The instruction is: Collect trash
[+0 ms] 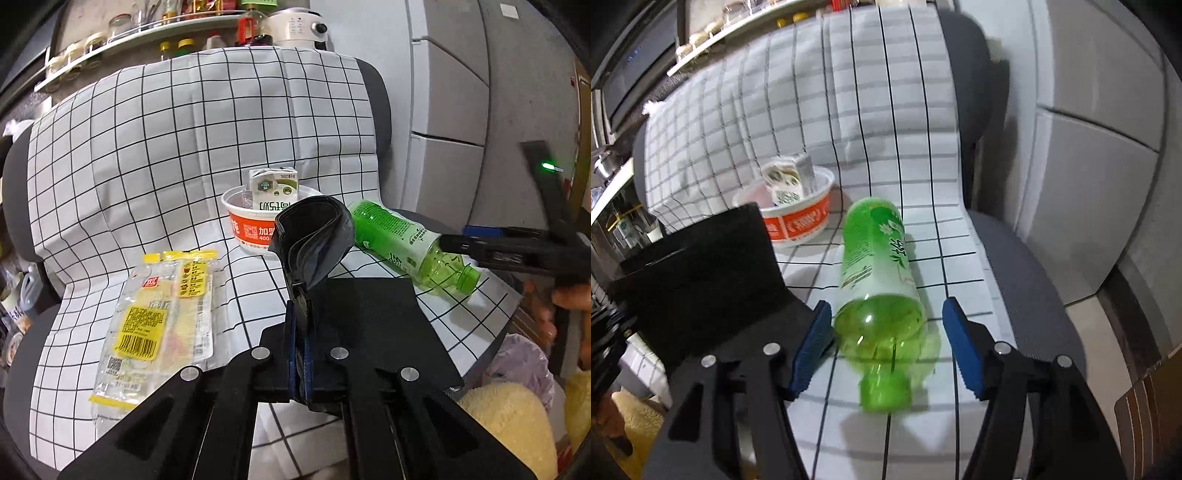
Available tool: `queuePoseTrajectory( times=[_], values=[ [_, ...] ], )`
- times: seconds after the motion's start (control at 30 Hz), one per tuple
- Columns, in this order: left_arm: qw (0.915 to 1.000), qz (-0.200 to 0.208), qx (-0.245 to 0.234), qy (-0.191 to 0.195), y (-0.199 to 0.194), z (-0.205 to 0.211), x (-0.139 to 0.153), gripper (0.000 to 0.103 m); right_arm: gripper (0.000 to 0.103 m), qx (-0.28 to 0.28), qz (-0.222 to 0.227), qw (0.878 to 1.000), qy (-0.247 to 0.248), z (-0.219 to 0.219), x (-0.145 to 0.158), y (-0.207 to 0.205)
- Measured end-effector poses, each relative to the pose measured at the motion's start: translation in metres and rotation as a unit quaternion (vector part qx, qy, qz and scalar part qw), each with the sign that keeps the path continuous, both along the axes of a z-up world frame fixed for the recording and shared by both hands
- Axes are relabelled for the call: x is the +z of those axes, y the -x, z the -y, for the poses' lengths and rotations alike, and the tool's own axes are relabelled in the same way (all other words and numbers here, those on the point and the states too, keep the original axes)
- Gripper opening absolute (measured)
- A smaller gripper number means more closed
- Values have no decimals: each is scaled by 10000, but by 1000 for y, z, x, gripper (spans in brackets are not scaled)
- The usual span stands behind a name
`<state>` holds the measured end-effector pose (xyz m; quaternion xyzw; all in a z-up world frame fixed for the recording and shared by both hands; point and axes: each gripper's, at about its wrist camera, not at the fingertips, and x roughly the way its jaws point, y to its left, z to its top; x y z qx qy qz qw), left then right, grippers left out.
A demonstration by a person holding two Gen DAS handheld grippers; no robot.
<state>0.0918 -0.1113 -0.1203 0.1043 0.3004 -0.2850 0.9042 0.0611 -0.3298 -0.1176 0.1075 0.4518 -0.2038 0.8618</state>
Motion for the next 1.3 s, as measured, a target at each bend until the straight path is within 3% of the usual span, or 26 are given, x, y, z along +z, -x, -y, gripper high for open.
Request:
queuePoseTrajectory(
  times=[0.27, 0.37, 0.47, 0.53, 0.57, 0.6, 0.7, 0.8, 1.07, 1.3],
  values=[
    [9989, -430, 51, 171, -12, 6, -22, 15, 66, -1, -373, 9993, -99, 10, -30, -33],
    [9976, -625, 111, 284, -22, 8, -27, 26, 67, 44, -469, 9989, 43, 6, -33, -37],
    [9967, -699, 209, 346, -31, 9, -30, 27, 67, 114, -606, 9978, 256, 4, -36, -41],
    [9960, -749, 293, 391, -37, 9, -31, 26, 67, 115, -678, 9972, 289, 7, -41, -44],
    [9956, -782, 353, 383, -38, 9, -31, 21, 67, 91, -684, 9972, 282, 9, -42, -44],
    [9949, -823, 400, 424, -40, 7, -31, 8, 67, 54, -657, 9975, 271, 10, -42, -43],
    [9941, -814, 451, 562, -35, 0, -26, 3, 66, -51, -550, 9975, 446, 7, -37, -36],
    [9944, -644, 392, 735, -22, -8, -12, 2, 66, -26, -361, 9977, 566, -6, -23, -20],
    [9916, -204, -101, 1271, 25, -3, 43, 2, 66, -383, 307, 9967, 644, -26, 56, 60],
    [9829, -70, -978, 1560, 71, 42, 73, 2, 66, -989, 252, 9886, 1111, -35, 109, 150]
  ],
)
